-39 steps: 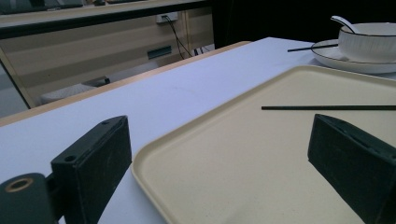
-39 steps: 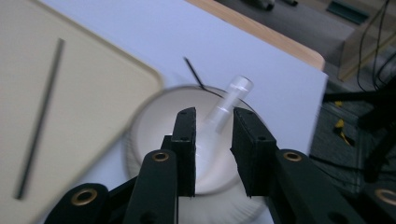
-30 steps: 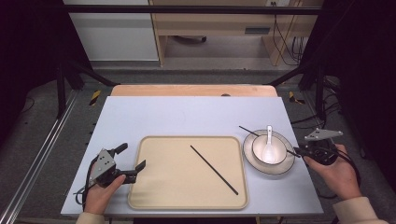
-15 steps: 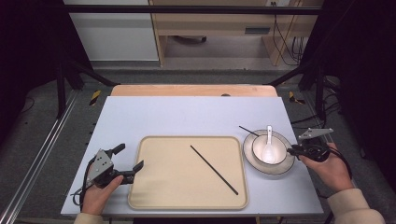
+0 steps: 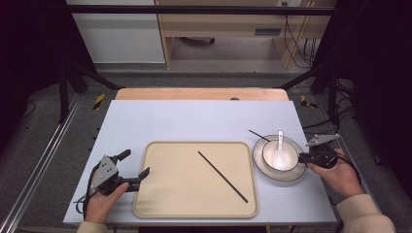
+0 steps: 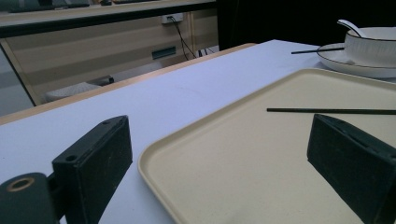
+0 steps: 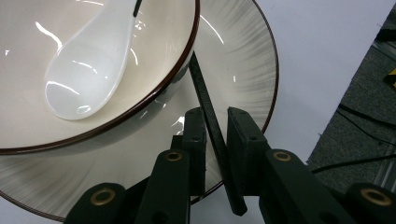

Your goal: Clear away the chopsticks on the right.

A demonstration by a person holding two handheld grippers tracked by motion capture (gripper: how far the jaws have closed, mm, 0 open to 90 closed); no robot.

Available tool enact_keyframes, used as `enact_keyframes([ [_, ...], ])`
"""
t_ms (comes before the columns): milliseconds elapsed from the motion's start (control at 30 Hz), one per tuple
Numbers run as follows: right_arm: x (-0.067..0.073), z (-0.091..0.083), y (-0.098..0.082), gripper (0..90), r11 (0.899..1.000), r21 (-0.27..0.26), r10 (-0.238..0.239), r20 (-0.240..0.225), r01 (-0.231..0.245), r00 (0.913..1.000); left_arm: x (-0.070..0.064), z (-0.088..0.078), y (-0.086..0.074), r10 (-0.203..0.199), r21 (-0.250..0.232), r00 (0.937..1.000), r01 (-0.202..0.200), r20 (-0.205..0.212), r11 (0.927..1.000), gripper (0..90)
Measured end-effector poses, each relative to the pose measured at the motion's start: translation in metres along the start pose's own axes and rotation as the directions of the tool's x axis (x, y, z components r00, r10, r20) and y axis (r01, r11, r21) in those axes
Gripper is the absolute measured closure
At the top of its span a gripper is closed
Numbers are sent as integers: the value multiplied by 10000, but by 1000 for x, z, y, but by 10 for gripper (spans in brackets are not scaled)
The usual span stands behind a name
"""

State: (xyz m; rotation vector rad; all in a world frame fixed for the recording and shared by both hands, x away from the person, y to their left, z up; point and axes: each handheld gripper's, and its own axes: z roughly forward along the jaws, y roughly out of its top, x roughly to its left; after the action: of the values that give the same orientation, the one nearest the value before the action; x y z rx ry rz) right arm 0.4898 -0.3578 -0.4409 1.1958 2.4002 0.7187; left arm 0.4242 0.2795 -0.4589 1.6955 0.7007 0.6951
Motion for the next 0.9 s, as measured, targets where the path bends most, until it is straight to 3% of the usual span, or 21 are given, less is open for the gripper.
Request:
enact_keyframes([
  [233, 2, 1, -2, 845, 10000, 5, -93, -48, 93, 9999, 0, 1, 0, 5, 27, 10000, -5, 22, 10000, 65],
  [433, 7, -2, -1, 852, 9999, -9, 118, 185, -118, 9998, 0, 2, 0, 51, 44, 10000, -51, -16, 10000, 67],
  [467, 7, -3, 0, 852, 9998, -92, 175, 415, -172, 9990, 0, 2, 0, 48, 37, 10000, -48, -15, 10000, 67],
  [600, 7, -17, 4, 853, 9974, -515, 546, 730, -509, 9958, 0, 1, 0, 43, 36, 10000, -43, -14, 10000, 67],
  [633, 9, -29, 7, 853, 9933, -840, 877, 937, -799, 9917, 0, 1, 0, 47, 36, 10000, -47, -11, 10000, 66],
  [700, 15, -39, 9, 853, 9923, -1019, 844, 1423, -702, 9862, 1, 1, 0, 70, 63, 10000, -70, -10, 10000, 66],
  [733, 15, -39, 9, 853, 9923, -1019, 844, 1423, -702, 9862, 1, 1, 0, 70, 63, 10000, -70, -10, 10000, 66],
  [800, 34, -60, 14, 853, 9850, -1638, 843, 1880, -534, 9786, 0, 2, -1, 75, 69, 10000, -75, -1, 9999, 66],
  [900, 50, -71, 18, 853, 9787, -1999, 855, 1933, -461, 9774, 0, 2, -1, 77, 91, 10000, -77, 26, 9999, 66],
])
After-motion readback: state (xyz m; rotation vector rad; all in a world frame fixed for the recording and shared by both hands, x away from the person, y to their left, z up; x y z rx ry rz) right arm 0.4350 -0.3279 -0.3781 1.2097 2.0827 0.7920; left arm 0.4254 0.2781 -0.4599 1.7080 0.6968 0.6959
